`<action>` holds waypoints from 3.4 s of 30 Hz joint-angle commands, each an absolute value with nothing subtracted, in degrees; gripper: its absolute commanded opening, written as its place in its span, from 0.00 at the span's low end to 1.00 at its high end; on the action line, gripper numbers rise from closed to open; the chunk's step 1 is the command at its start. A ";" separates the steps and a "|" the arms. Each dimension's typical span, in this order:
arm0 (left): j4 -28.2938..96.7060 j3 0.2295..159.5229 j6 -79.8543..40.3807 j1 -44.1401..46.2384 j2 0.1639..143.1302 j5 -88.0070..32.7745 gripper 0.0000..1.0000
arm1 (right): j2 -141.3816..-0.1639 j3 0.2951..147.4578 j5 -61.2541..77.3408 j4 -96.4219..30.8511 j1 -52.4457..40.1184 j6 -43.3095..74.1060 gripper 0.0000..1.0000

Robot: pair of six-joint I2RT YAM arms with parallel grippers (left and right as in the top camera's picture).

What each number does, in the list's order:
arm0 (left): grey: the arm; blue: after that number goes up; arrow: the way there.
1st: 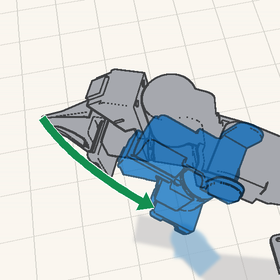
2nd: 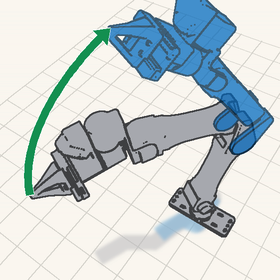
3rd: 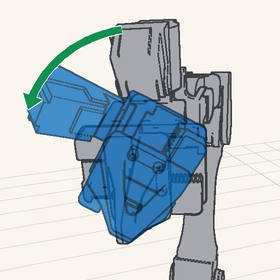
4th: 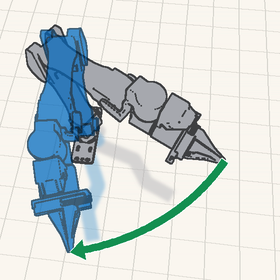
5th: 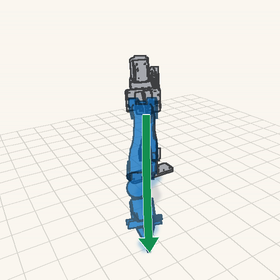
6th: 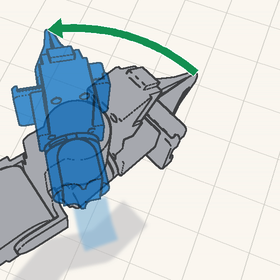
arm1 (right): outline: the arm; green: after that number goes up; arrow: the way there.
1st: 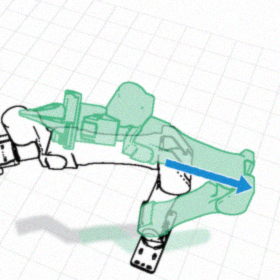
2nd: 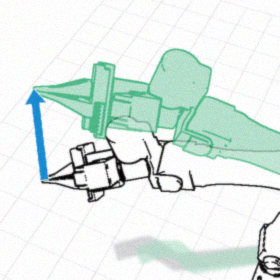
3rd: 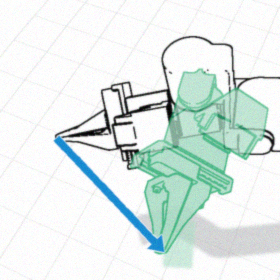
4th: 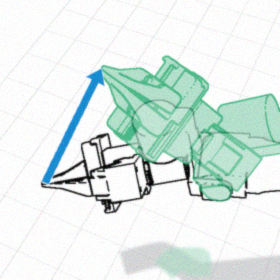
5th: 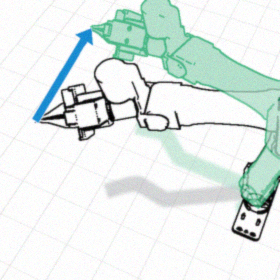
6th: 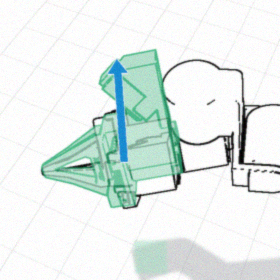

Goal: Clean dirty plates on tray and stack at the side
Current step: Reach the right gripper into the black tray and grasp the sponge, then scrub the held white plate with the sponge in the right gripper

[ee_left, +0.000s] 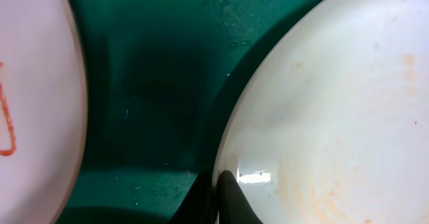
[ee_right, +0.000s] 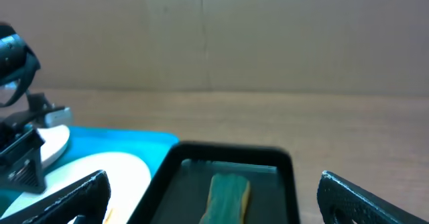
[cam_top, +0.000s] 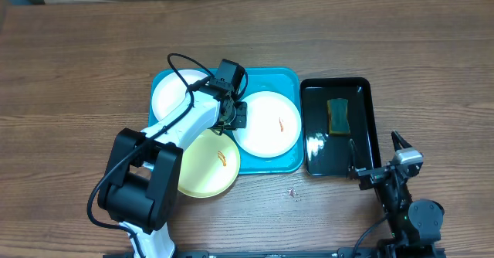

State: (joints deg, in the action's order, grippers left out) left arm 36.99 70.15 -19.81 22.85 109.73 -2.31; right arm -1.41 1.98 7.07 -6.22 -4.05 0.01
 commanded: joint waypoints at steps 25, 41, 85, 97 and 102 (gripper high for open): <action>35.59 69.47 -28.51 19.84 110.37 0.38 0.21 | -89.34 75.53 14.02 -64.55 -3.62 4.73 0.64; 35.57 69.47 -28.34 19.90 110.37 0.38 0.34 | -111.15 72.31 8.99 -55.16 -8.19 4.75 0.59; 35.16 69.47 -22.46 21.08 110.37 -1.08 0.06 | -104.86 79.00 4.54 -61.82 -9.74 6.04 0.04; 34.09 69.47 -22.48 21.06 110.37 -1.08 1.00 | -103.15 81.54 4.56 -64.36 -11.29 8.21 0.04; 34.02 69.47 -22.48 21.08 110.37 -1.15 0.97 | -102.87 81.65 4.38 -67.24 -11.29 10.59 0.04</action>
State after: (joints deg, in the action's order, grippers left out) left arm 34.22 70.00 -22.96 21.02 109.75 -1.26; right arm -105.14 80.18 4.23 -66.54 -10.92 8.19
